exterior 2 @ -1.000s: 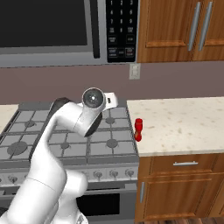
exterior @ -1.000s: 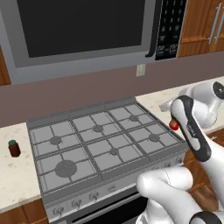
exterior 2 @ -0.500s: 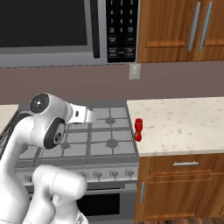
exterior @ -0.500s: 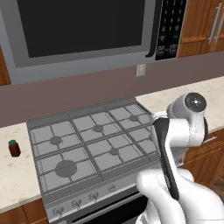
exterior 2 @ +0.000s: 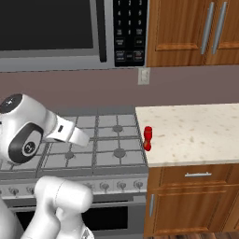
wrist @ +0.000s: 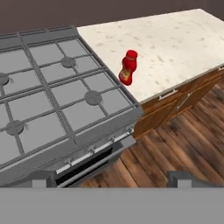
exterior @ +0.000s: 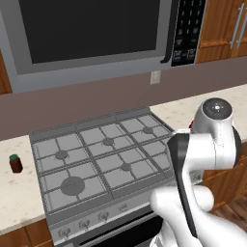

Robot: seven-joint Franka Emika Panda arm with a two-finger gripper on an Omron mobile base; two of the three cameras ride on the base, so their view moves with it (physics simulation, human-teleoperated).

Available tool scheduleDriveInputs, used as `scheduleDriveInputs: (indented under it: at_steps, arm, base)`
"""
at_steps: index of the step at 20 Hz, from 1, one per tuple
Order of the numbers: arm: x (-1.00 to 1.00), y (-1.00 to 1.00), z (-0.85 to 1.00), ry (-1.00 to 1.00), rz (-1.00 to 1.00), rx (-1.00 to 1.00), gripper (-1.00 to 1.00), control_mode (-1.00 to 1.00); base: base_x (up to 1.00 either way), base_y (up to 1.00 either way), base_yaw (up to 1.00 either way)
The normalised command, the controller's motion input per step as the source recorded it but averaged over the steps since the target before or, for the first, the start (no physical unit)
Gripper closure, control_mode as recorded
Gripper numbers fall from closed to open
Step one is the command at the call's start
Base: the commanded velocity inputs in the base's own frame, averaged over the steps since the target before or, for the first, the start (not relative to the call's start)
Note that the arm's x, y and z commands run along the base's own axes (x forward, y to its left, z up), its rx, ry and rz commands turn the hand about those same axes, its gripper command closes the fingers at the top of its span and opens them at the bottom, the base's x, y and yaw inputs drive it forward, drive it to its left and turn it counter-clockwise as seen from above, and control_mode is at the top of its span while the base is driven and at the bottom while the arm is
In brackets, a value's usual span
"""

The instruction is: Collect the paprika, ketchup, and shaker from the cabinet and place them next to the stove.

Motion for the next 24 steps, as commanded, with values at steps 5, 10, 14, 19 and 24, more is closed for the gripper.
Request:
scheduleDriveInputs:
  at_steps: [5, 10, 14, 19, 24]
  arm:
    - [-0.99, -0.02, -0.06, 0.00, 0.00, 0.01, -1.00, -1.00]
    - [-0.77, 0.01, -0.07, 0.01, 0.00, 0.00, -1.00, 1.00]
    - [0.00, 0.00, 0.00, 0.00, 0.00, 0.00, -1.00, 1.00]
    - [0.00, 0.00, 0.00, 0.00, 0.00, 0.00, -1.00, 1.00]
    - [0.00, 0.00, 0.00, 0.00, 0.00, 0.00, -1.00, 1.00]
  base:
    - [0.00, 0.00, 0.00]
    - [-0.18, 0.03, 0.00]
    - [-0.79, 0.45, 0.09]
    - [-0.62, 0.77, 0.32]
    - [-0.09, 0.72, 0.47]
